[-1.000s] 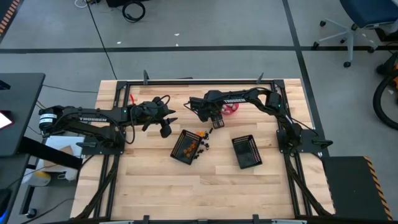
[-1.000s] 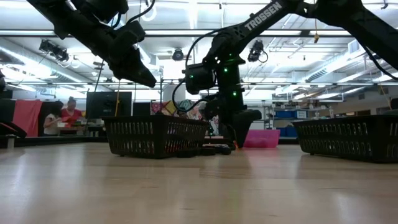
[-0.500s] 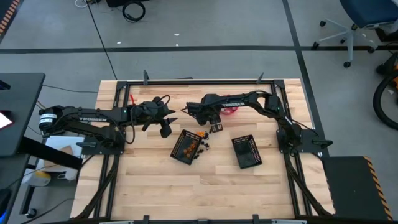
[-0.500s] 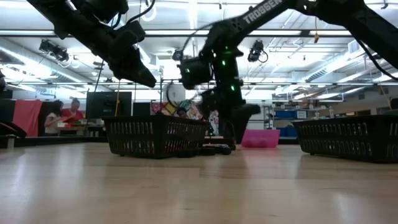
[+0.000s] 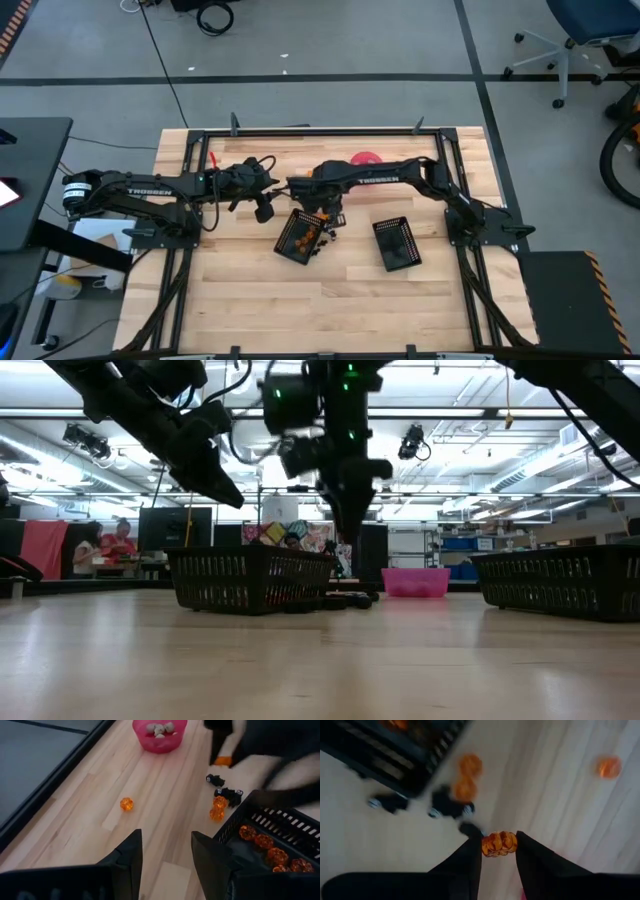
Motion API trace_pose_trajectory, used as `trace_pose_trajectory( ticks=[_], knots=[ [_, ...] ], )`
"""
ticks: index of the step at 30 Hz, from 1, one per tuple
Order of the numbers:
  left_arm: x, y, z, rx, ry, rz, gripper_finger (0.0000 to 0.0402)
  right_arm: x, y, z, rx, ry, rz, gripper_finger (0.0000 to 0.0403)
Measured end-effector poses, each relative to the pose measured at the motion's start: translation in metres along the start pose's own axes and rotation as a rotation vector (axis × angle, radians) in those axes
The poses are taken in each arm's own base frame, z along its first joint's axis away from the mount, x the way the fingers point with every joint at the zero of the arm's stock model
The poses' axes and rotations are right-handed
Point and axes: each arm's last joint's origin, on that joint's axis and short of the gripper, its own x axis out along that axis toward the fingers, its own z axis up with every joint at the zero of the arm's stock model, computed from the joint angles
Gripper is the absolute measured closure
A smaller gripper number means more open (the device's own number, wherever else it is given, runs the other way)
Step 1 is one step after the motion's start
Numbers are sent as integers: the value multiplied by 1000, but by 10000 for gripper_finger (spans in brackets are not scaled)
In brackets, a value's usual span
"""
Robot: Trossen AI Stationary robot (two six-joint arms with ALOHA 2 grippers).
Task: Sort Halloween decoration
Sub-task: Put the orange pumpkin toy into the left black bin
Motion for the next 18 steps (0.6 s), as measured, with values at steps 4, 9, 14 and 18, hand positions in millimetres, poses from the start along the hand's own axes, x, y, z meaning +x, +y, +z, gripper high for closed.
trace_pose_trajectory(
  ticks=[4, 9, 14, 18],
  knots=[
    [0, 0, 0, 6, 0, 3, 260, -12, 16, 10, -28, -72, 15, 289],
    [0, 0, 0, 5, -3, 6, 260, -13, 34, 20, -61, -176, 148, 289],
    [0, 0, 0, 6, -4, 7, 260, -11, 38, 27, -64, -244, 150, 278],
    [0, 0, 0, 10, -4, 9, 260, -9, 37, 29, -55, -261, 143, 266]
  ],
)
